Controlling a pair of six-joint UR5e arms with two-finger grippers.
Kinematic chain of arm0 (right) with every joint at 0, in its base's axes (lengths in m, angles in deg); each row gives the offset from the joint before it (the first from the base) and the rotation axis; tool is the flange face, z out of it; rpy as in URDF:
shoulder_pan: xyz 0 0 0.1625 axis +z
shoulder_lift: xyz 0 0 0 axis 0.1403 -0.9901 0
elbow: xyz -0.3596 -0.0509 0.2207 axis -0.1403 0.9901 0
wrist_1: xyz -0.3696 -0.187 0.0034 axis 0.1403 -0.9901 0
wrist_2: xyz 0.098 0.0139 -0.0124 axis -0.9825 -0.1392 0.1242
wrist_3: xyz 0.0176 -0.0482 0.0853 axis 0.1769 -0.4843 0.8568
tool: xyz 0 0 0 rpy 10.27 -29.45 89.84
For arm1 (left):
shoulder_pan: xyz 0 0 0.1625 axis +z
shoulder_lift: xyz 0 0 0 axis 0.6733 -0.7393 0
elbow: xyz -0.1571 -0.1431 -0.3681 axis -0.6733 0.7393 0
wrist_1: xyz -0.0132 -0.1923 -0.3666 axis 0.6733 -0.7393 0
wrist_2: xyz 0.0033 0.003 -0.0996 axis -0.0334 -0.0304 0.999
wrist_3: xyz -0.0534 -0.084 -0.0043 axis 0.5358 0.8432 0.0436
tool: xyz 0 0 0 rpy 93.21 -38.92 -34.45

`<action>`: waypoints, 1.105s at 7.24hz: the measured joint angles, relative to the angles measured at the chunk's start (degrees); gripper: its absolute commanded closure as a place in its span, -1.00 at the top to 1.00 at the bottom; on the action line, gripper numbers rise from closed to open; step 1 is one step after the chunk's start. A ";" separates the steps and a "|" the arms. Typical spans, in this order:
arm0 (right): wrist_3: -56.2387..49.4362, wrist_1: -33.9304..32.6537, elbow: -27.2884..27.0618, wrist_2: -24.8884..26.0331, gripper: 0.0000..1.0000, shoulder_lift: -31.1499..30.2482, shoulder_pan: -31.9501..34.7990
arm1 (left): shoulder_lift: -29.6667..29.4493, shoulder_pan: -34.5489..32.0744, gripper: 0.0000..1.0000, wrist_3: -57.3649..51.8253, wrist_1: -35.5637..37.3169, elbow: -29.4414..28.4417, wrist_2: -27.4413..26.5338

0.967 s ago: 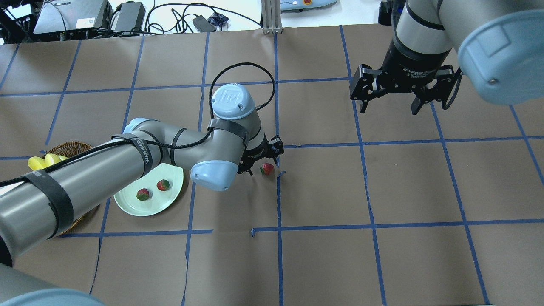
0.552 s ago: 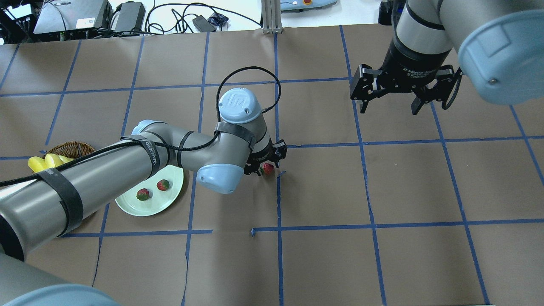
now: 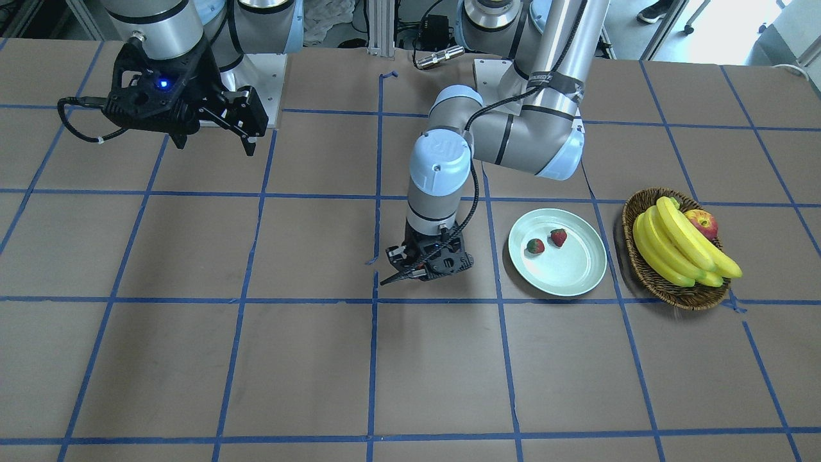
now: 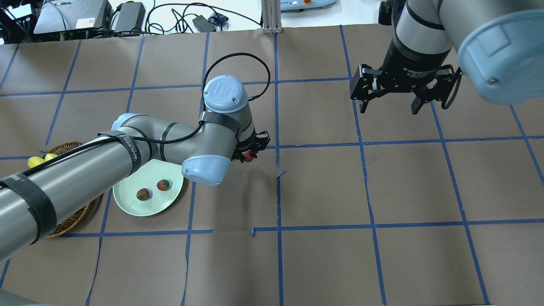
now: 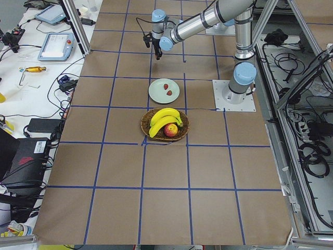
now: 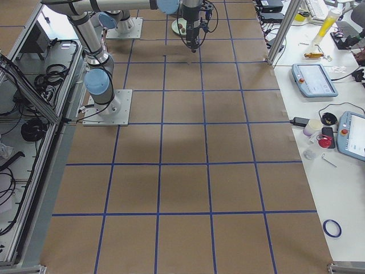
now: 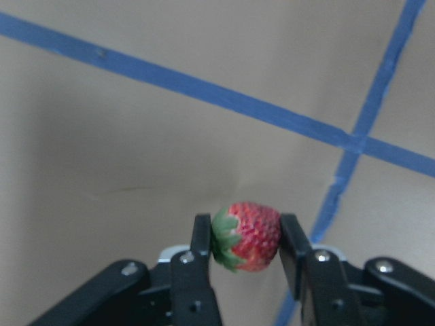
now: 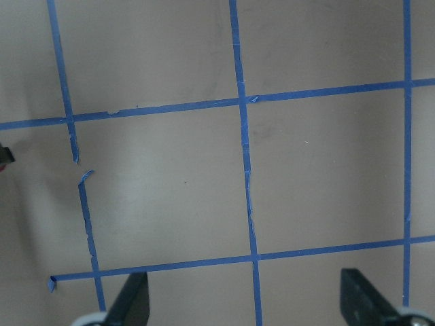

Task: Collect all strawberries into plate

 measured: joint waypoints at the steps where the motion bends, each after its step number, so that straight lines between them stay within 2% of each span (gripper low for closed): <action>1: 0.00 -0.01 0.00 0.00 1.00 0.00 0.00 | 2.09 3.51 -1.00 -5.89 -4.08 0.21 -1.51; 3: 0.00 -0.05 0.00 0.00 1.00 0.01 0.00 | 6.03 11.40 -1.00 -20.66 -12.67 1.20 -5.56; 4: 0.00 -0.04 0.00 0.00 1.00 0.01 0.00 | 7.30 16.07 -0.92 -26.49 -14.43 2.49 -7.01; 5: 0.00 -0.02 0.00 0.00 1.00 0.01 0.00 | 8.06 20.13 0.25 -30.64 -14.95 3.96 -8.29; 6: 0.00 -0.02 0.00 0.00 1.00 0.01 0.00 | 8.50 22.26 0.96 -32.98 -14.98 5.02 -8.81; 8: 0.00 -0.01 0.00 0.00 1.00 0.02 0.02 | 9.90 22.89 1.00 -33.89 -15.04 5.58 -8.57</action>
